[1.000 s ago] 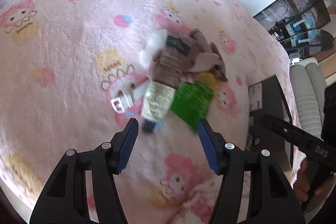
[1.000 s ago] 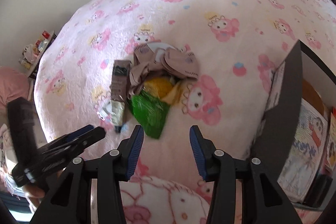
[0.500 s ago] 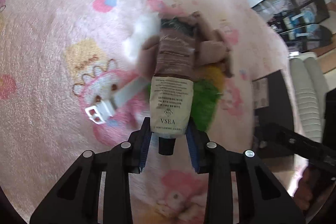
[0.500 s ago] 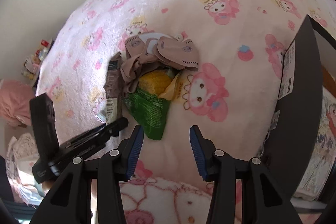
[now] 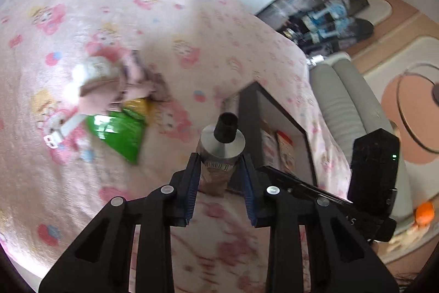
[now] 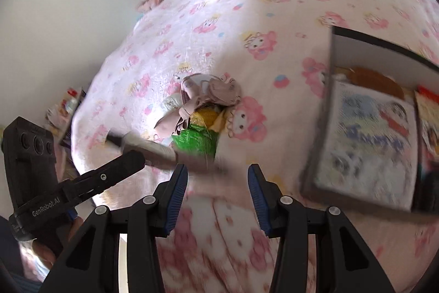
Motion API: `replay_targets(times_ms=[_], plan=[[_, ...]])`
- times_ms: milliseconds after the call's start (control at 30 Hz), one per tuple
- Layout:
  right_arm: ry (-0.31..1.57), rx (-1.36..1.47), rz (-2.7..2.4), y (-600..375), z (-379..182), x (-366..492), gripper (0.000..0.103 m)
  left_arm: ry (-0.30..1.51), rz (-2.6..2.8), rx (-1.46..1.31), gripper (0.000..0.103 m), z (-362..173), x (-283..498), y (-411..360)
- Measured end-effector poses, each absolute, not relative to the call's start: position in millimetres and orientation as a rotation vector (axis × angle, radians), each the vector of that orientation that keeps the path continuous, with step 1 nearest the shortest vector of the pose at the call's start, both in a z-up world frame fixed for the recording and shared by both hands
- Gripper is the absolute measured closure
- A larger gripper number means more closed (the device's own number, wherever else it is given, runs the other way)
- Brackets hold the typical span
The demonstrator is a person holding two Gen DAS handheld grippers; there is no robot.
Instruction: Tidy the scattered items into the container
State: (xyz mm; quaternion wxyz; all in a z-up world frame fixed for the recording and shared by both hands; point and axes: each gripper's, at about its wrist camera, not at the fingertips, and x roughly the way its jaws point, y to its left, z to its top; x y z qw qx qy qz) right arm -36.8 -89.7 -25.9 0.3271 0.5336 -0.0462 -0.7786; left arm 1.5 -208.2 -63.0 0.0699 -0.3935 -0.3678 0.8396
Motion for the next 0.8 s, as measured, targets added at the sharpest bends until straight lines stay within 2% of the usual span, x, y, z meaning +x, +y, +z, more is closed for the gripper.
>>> replay_targets(times_ms=[133,400,433,467,633,800], plan=[[-0.277,1.356,-2.096,-33,-14,-27,0.060,-0.945,2.470,-1.231,0.076,-45,-11,-149],[-0.389,1.442,-2.176,68,-35,-2,0.060,-0.742,2.301,-1.379,0.079,-56,-29,-28],[-0.402,1.453,-2.193,82,-39,2,0.058,-0.729,2.288,-1.380,0.093,-58,-31,-18],[-0.418,1.468,-2.202,94,-44,6,0.058,-0.724,2.266,-1.371,0.100,-58,-34,-6],[-0.575,1.570,-2.223,157,-77,16,0.058,-0.586,2.253,-1.446,0.100,-72,-57,46],[-0.593,1.623,-2.221,171,-96,18,0.057,-0.506,2.246,-1.587,0.100,-100,-65,63]])
